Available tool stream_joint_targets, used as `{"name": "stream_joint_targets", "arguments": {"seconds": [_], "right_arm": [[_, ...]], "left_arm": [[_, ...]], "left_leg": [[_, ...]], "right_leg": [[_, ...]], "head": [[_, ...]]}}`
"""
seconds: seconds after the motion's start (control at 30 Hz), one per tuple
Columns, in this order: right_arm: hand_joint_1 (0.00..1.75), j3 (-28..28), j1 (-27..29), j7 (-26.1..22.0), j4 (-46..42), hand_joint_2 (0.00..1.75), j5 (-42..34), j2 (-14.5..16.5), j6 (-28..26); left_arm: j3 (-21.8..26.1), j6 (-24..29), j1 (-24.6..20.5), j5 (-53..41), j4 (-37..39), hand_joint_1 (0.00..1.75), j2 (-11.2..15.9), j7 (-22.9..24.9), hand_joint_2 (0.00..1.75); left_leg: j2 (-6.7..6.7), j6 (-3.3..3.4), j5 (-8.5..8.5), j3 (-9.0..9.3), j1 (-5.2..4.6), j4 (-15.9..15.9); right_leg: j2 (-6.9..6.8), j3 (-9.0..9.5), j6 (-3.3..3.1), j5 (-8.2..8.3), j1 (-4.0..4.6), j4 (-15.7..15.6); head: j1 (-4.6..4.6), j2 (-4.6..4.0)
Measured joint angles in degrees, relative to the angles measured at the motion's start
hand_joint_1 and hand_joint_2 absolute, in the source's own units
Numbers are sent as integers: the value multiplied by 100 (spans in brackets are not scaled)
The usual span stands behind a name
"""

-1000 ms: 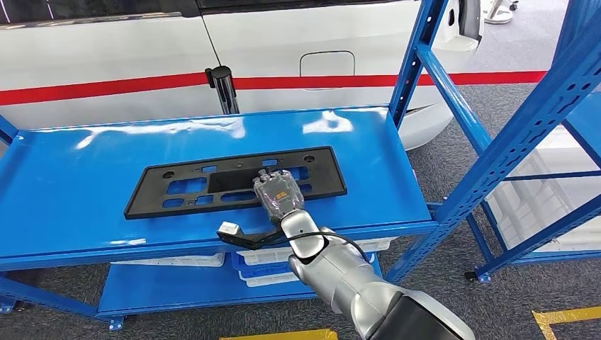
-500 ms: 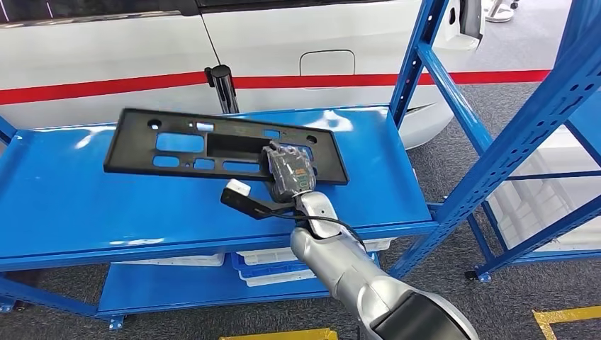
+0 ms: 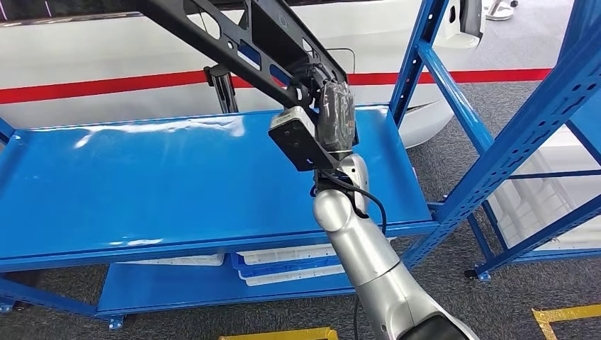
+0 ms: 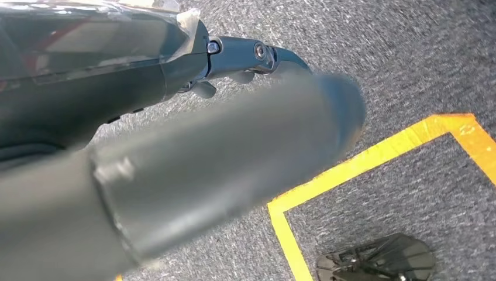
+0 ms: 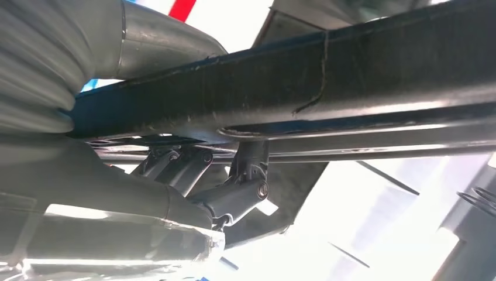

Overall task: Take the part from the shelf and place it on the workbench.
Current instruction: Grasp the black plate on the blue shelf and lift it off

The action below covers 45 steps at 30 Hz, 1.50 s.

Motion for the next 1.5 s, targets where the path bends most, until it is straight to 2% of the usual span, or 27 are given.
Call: {"name": "stream_joint_targets", "arguments": {"seconds": [0.23,0.53,0.77,1.1,1.23,1.33,1.37,1.4,1.47,1.5], "right_arm": [[175,-146,233,-265,-1008,175,-1866,-219,845],[175,-250,870,-516,-2156,175,-3097,-584,1705],[175,-128,1263,-592,-2428,175,-3297,-723,1993],[175,93,1382,-728,-2484,175,-3189,-884,1957],[175,186,1410,-744,-2478,175,-3241,-907,1982],[175,299,1476,-792,-2464,175,-3288,-910,1996],[175,327,1492,-811,-2460,175,-3294,-917,1997],[175,346,1503,-827,-2456,175,-3299,-928,1997],[175,373,1535,-845,-2441,175,-3309,-964,1997],[175,381,1563,-847,-2430,175,-3314,-983,1997]], "left_arm": [[516,-247,33,602,0,0,30,-406,175],[979,-373,48,836,0,0,54,-626,175],[1160,-310,59,890,-1,0,45,-842,175],[1475,-403,105,1264,-1,0,43,-1280,175],[1635,-539,120,1441,-1,0,48,-1428,175],[1795,-687,131,1609,-2,0,38,-1634,175],[1841,-736,130,1658,-2,0,30,-1691,175],[1883,-783,127,1705,-3,0,21,-1734,175],[1969,-853,130,1777,-3,0,4,-1781,175],[2008,-879,133,1801,-3,0,0,-1791,175]], "left_leg": [[-2,0,0,0,0,0],[-1,5,-6,-3,-2,-1],[-1,5,-6,-4,-1,-1],[-1,5,-6,-3,-2,-1],[-3,85,-44,-25,-20,52],[12,175,49,40,-10,-74],[22,215,109,86,8,-163],[32,245,159,129,31,-248],[41,270,190,150,51,-300],[43,267,189,148,54,-298]], "right_leg": [[-1,0,0,0,0,0],[-1,-1,1,-1,-1,-1],[-1,0,0,-1,-1,-1],[-1,-1,0,-1,-1,0],[-1,3,21,10,-52,-19],[-5,18,77,25,-22,-53],[-10,-8,85,-17,-7,3],[-15,-92,77,-116,4,186],[-19,-414,60,-406,-25,882],[-19,-584,77,-519,-47,1242]], "head": [[1,-1],[1,0],[-1,-1],[1,0],[-2,-1],[-4,-1],[0,-2],[11,-2],[27,-2],[31,-1]]}}
